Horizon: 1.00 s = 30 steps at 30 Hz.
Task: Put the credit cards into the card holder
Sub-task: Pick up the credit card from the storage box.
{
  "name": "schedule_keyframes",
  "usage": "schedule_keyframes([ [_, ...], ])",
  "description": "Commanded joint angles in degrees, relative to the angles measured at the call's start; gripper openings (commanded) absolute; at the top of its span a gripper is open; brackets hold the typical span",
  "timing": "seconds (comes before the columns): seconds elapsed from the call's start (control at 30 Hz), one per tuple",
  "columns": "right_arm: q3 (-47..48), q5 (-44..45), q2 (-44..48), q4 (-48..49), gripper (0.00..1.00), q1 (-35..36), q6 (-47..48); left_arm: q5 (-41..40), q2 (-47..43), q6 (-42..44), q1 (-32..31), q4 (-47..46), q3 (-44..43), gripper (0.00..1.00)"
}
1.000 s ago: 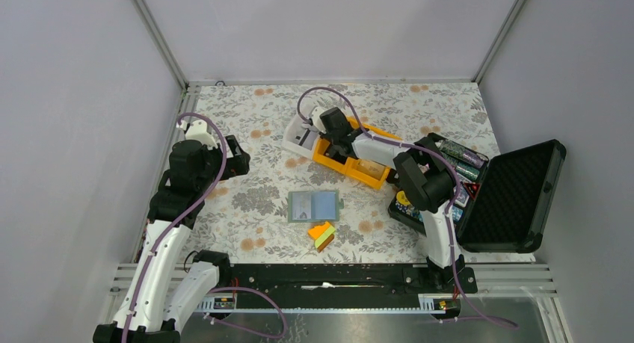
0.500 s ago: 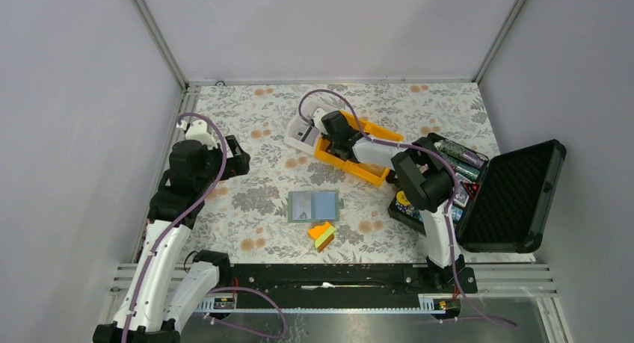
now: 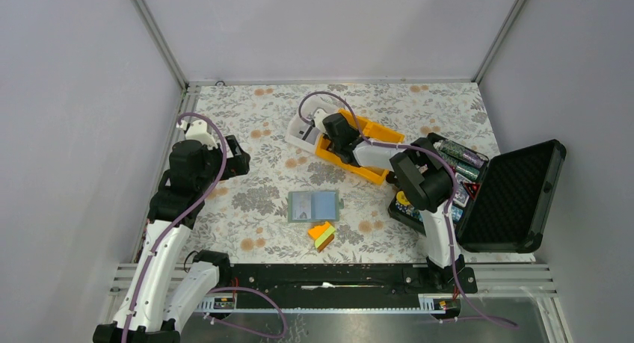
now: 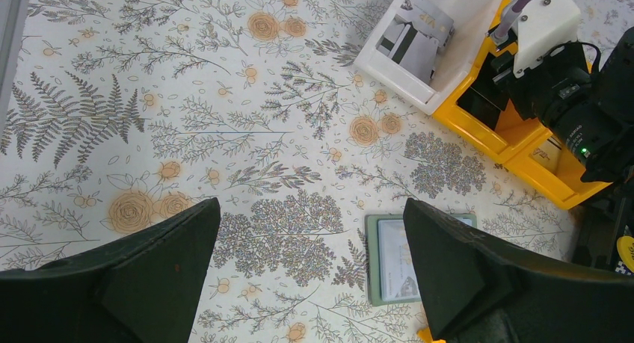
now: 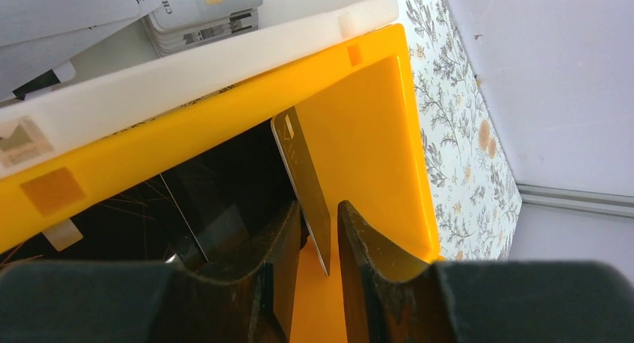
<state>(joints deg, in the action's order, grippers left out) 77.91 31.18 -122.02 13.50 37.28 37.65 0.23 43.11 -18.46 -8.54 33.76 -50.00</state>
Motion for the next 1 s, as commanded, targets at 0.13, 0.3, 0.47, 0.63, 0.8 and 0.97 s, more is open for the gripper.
schedule_keyframes([
  [0.13,3.2,-0.2,-2.4,-1.5,0.31,0.2,-0.8,0.4,-0.6,-0.2,-0.1,-2.5,0.4,0.99],
  [0.3,4.4,0.1,-4.3,-1.8,0.31,0.2,-0.1,0.4,-0.6,-0.2,-0.1,-2.5,0.4,0.99],
  [0.47,5.5,-0.3,-4.9,-2.5,0.09,0.1,-0.6,0.2,-0.7,-0.2,-0.1,-2.4,0.4,0.99],
  [0.63,5.3,-3.2,-1.4,-4.9,0.0,-0.1,-5.9,0.1,-0.7,-0.1,-0.1,-2.4,0.4,0.99],
  [0.8,5.3,-11.5,5.2,-10.8,0.0,-1.9,-14.4,1.1,-0.9,0.2,-0.1,-2.5,0.7,0.99],
  [0.97,3.2,-18.3,11.0,-13.1,0.0,-3.9,-20.6,4.0,-1.2,0.0,-0.1,-2.9,0.8,0.99],
])
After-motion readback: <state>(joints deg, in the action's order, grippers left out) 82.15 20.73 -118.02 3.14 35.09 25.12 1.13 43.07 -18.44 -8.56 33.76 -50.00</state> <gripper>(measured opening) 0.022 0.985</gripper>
